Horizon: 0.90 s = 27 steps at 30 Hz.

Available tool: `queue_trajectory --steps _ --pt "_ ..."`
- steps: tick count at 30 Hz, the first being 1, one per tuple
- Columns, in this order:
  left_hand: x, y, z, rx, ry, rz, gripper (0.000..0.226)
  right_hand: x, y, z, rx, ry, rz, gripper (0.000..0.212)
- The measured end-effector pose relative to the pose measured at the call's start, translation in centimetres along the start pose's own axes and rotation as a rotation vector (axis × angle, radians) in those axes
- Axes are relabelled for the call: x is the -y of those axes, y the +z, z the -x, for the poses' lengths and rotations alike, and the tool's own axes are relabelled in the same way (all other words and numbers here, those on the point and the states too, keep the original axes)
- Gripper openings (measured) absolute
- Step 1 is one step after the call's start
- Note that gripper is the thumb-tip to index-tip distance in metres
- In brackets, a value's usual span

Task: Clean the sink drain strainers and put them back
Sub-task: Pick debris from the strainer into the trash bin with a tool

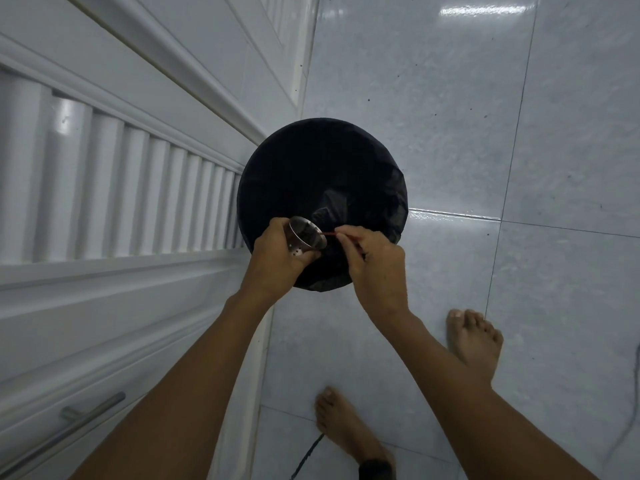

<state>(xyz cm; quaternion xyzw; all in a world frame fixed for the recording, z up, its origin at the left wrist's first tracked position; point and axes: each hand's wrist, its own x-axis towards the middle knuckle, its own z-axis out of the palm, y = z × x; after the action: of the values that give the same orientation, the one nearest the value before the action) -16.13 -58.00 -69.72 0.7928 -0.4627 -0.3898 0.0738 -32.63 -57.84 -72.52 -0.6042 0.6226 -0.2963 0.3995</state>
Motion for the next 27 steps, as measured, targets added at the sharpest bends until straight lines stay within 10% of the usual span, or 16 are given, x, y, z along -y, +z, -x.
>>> queue_trajectory --steps 27 --pt "-0.9 -0.1 0.2 -0.012 0.001 -0.063 0.064 1.6 0.0 0.5 -0.014 0.038 -0.037 0.017"
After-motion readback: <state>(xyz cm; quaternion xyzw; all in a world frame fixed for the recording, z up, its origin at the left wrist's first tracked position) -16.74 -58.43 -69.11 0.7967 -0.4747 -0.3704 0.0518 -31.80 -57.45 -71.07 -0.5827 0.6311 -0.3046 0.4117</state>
